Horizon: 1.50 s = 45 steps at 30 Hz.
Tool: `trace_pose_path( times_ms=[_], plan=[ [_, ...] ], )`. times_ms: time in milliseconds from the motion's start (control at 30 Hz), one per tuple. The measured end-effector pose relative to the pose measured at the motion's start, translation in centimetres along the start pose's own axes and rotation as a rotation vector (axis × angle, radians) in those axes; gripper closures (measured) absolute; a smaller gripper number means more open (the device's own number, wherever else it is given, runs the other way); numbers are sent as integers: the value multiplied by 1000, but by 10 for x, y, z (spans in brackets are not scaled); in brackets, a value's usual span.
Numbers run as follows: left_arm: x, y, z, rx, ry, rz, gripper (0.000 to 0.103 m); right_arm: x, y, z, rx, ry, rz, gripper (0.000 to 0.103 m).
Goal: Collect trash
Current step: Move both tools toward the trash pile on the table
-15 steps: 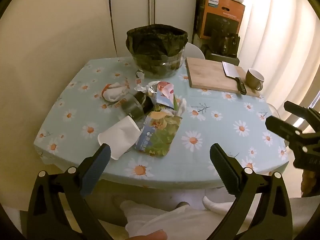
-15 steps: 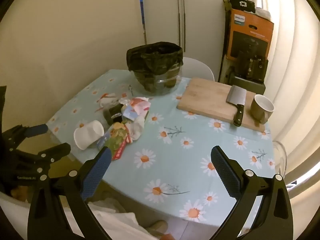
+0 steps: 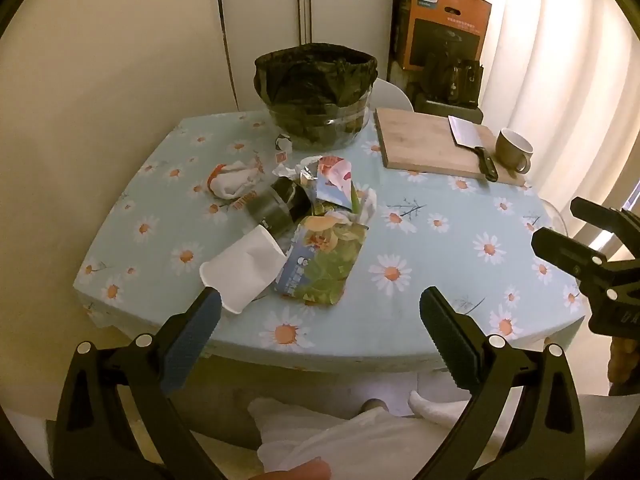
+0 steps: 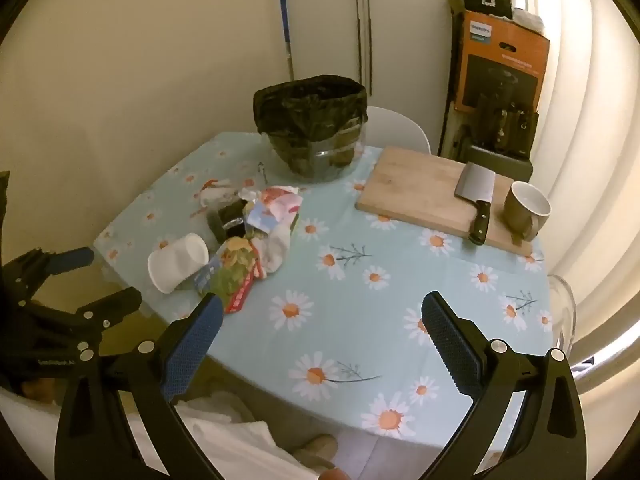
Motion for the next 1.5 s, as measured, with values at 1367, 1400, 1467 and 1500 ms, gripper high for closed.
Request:
trace_pose_path(
  times_ms=[1367, 1400, 1467, 1500],
  plan=[
    [22, 7, -2, 11, -22, 54, 6, 15, -1, -7, 10, -67, 69, 8],
    [22, 8, -2, 13, -9, 59, 6, 15, 0, -9, 16, -84, 65, 8],
    [23, 7, -4, 23, -9, 48, 6, 15, 1, -12, 26, -106, 57, 8],
    [22, 8, -7, 24, -20, 37, 6, 14, 2, -14, 35, -105, 54, 8]
  ],
)
Point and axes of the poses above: each gripper's, at about its wrist camera, not at the fingertips, and z roughly against the way its jaws point, x to its left, y to its underside, the point moved 7 cm from there along -z, roughly the way its jaws point, and after that the axes turned 10 degrees about z, right-handed, at the moved point
